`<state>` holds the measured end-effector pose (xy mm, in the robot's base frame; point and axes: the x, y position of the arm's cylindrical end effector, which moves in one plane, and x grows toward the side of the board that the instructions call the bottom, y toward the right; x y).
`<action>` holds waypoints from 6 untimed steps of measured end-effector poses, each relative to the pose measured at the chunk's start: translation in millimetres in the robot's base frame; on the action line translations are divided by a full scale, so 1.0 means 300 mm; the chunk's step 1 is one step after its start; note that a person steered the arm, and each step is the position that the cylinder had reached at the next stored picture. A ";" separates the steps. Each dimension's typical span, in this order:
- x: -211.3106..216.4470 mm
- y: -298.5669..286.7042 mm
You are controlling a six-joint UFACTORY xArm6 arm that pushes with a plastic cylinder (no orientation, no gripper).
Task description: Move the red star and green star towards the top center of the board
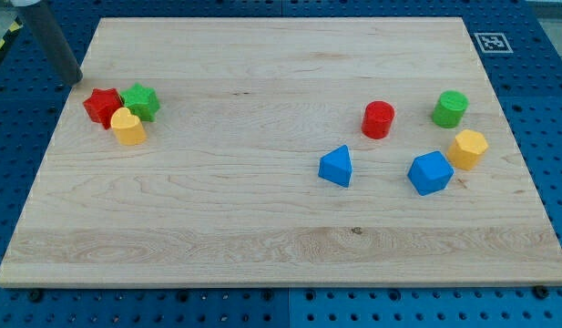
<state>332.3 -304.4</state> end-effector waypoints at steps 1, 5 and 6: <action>0.012 -0.002; 0.298 0.011; 0.215 0.092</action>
<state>396.9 -276.8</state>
